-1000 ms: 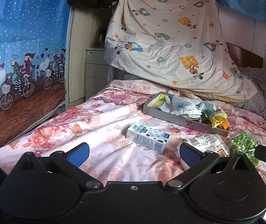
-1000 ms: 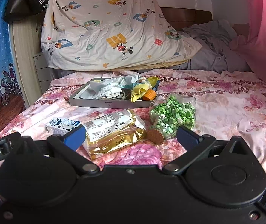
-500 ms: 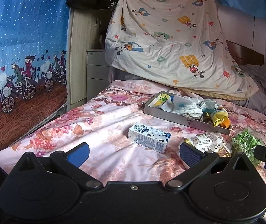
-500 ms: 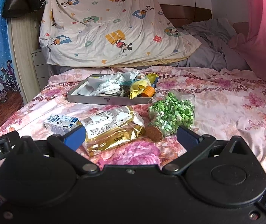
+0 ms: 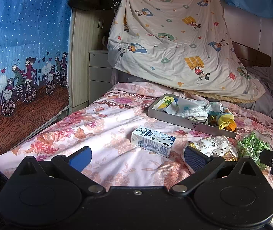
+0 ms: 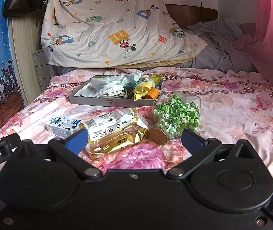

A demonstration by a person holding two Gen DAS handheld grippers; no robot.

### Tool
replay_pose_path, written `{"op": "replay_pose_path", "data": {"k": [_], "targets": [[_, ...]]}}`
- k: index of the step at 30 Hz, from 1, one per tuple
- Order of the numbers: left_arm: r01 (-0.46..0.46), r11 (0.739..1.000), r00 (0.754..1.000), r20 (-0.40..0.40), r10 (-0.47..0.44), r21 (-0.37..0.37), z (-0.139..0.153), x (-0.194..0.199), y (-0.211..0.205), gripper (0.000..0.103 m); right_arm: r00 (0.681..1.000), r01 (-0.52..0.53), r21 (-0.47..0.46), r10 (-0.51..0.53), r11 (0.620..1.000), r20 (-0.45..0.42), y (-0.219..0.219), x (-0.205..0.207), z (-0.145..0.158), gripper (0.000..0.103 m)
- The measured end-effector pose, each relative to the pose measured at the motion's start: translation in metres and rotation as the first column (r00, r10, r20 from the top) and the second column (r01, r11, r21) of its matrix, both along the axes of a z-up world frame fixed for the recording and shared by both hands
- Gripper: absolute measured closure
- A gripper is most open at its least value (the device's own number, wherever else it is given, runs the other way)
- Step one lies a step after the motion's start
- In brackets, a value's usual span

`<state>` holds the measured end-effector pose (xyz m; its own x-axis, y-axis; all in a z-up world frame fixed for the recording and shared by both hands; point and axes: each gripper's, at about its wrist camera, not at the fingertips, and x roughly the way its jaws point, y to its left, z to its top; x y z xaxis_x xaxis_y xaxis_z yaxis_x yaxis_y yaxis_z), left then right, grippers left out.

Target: Organize soft objects

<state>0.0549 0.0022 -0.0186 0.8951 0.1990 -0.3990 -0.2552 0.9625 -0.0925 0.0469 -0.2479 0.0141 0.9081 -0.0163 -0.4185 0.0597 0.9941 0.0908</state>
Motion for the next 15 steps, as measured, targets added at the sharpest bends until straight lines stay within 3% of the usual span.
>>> {"op": "replay_pose_path", "data": {"k": [15], "targets": [[0.000,1.000,1.000,-0.001,0.000,0.001,0.0001,0.0001,-0.0005,0.001,1.000,0.001,-0.001,-0.001,1.000,-0.001,0.0012,-0.0003,0.0004,0.001]]}}
